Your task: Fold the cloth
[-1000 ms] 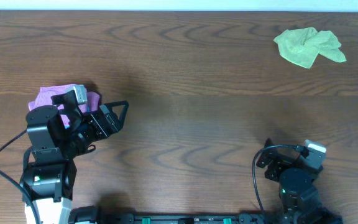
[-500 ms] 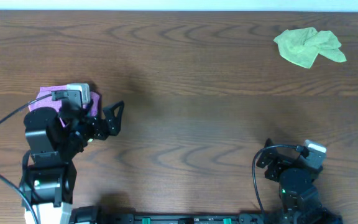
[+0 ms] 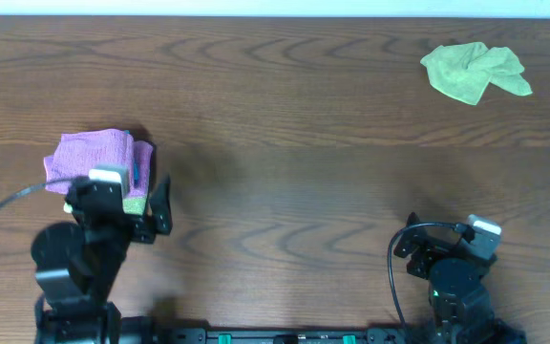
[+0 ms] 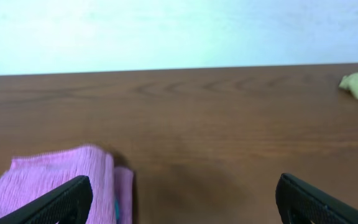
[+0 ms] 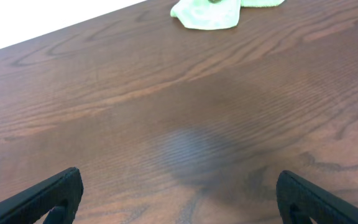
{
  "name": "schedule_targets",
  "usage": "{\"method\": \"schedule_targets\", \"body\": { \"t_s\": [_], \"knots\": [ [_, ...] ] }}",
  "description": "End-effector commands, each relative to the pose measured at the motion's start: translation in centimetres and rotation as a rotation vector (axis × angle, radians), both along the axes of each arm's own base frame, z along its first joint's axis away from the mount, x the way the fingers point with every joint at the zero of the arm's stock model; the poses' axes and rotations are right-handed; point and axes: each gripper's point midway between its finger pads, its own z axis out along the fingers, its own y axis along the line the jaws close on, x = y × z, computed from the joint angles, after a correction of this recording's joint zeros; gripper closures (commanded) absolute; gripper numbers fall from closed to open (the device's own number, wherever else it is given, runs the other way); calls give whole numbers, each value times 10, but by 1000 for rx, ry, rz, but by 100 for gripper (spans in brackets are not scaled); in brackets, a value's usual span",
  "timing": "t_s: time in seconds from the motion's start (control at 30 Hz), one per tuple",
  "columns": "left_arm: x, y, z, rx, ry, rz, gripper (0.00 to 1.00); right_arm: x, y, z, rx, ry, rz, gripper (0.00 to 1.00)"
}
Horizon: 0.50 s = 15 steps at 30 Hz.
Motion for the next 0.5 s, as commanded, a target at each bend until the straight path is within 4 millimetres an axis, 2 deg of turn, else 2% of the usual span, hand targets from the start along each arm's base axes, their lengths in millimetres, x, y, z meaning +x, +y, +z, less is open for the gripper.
{"method": "schedule_targets", "body": {
  "t_s": [0.0, 0.23, 0.47],
  "knots": [
    [-10, 3, -24, 56, -12, 7, 5, 0, -5, 0, 6, -10, -33, 1],
    [-28, 3, -60, 88, -54, 12, 5, 0, -5, 0, 6, -10, -33, 1],
    [-43, 7, -95, 92, 30, 39, 5, -1, -5, 0, 6, -9, -33, 1]
  ]
}}
